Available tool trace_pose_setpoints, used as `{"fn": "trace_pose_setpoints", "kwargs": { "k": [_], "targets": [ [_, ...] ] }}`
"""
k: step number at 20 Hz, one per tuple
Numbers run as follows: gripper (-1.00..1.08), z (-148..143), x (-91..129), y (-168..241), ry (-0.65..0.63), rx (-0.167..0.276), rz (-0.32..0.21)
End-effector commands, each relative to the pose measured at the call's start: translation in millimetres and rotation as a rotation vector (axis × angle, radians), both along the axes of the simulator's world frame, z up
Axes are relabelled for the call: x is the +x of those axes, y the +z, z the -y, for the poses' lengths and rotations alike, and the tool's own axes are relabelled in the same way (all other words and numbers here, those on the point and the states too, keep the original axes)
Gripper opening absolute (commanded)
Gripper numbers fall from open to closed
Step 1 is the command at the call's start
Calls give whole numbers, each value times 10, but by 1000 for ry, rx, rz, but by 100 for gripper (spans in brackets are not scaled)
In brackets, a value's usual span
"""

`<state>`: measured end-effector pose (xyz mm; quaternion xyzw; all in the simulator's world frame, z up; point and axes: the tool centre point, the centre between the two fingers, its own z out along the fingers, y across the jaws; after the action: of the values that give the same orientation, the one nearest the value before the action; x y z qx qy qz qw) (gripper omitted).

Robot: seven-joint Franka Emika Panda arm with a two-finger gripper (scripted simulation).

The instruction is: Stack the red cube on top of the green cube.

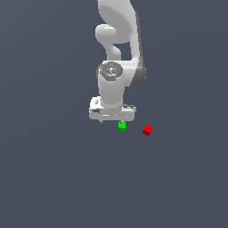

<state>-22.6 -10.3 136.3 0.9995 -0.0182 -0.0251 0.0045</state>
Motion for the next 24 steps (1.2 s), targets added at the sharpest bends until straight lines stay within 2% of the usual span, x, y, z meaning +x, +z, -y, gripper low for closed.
{"fn": "trace_pose_setpoints", "kwargs": {
  "k": [1,12,24],
  "targets": [
    [100,0,0,0,0,0,0],
    [100,-193,-77,-63,-51,0,5],
    [100,-830,-243,-268,-212,-1,21]
  ]
}}
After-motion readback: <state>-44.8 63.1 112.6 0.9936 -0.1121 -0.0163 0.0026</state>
